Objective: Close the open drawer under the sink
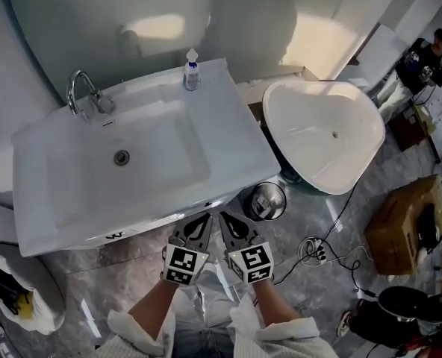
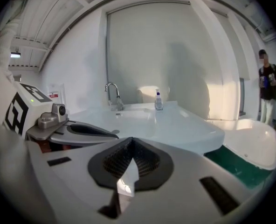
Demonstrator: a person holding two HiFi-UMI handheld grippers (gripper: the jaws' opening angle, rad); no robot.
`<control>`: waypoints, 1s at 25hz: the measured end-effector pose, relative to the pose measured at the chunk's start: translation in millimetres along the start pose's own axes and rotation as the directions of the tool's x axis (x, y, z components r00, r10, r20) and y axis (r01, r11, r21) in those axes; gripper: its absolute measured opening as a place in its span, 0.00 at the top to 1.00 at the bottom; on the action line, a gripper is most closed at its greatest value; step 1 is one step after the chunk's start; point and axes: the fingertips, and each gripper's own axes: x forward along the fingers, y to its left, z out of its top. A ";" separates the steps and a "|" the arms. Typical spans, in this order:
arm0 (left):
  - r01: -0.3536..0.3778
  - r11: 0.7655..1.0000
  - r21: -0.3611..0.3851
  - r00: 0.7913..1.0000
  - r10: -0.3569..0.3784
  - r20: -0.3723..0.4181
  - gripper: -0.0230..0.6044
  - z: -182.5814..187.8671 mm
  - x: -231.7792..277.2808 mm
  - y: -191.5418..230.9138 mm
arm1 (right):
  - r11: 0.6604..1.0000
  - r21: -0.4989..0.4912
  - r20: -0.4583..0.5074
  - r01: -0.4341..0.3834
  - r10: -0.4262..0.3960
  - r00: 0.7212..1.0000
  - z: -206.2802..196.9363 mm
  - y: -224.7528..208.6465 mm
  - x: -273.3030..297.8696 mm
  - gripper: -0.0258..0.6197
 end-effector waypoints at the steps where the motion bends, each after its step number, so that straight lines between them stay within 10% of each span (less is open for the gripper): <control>1: 0.001 1.000 0.001 1.000 -0.002 0.013 0.94 7.8 -3.7 -0.4 | 1.000 -0.002 0.012 -0.005 0.005 1.000 8.3 2.5 -2.6 0.94; 25: 0.119 0.992 -0.052 0.943 -0.096 0.320 0.94 228.3 -83.6 -18.8 | 0.986 -0.038 0.220 -0.162 0.167 0.961 201.9 23.7 -68.8 0.95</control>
